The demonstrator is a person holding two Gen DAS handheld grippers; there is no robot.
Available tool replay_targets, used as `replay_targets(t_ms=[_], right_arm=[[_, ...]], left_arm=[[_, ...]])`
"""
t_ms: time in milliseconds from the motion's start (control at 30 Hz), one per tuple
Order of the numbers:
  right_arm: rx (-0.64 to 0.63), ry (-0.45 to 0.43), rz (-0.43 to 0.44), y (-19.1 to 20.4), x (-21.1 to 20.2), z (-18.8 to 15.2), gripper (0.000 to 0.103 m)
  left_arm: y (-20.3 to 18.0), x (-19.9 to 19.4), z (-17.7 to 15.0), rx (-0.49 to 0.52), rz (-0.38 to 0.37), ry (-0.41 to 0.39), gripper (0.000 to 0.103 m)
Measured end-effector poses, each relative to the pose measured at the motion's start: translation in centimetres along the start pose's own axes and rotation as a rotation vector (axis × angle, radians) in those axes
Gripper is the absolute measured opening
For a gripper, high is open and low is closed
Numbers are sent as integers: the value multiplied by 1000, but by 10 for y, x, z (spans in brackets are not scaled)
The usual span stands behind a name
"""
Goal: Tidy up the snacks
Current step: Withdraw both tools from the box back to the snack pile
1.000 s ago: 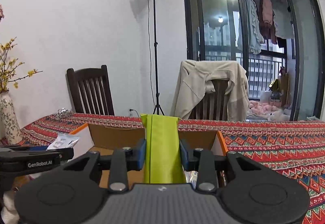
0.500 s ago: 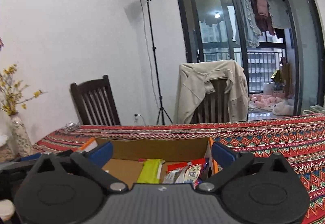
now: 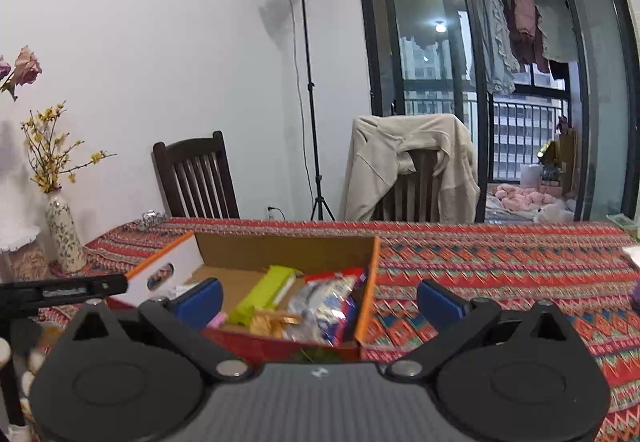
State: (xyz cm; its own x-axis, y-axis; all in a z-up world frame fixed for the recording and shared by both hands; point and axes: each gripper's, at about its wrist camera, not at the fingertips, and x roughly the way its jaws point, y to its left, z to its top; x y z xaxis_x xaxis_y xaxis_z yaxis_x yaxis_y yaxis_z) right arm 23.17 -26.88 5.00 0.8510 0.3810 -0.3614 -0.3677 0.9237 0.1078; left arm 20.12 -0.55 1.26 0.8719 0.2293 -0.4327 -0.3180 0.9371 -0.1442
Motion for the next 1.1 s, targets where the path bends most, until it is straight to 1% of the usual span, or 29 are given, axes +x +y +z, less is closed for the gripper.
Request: replay_targets(t_ms=[167, 333, 467, 667, 800, 933, 1033, 1100], right_arm=[[30, 27, 2, -16, -19, -23, 103], [52, 69, 10, -22, -28, -47, 103], [49, 102, 17, -20, -29, -62, 103], [71, 133, 33, -12, -34, -81, 103], [66, 144, 38, -3, -38, -91, 103], [78, 132, 49, 2, -42, -93, 103], [95, 118, 39, 6, -46, -95, 103], [99, 112, 31, 8, -48, -96, 103]], left_arm=[[-4, -18, -23, 52, 8, 33, 103], [-1, -26, -44, 41, -1, 95, 103], [4, -29, -57, 25, -2, 126, 103], [11, -37, -73, 29, 19, 147, 103], [20, -40, -80, 18, 16, 157, 103], [30, -44, -88, 8, 6, 153, 103], [35, -46, -88, -1, -19, 143, 103], [34, -48, -88, 27, -26, 129, 103]])
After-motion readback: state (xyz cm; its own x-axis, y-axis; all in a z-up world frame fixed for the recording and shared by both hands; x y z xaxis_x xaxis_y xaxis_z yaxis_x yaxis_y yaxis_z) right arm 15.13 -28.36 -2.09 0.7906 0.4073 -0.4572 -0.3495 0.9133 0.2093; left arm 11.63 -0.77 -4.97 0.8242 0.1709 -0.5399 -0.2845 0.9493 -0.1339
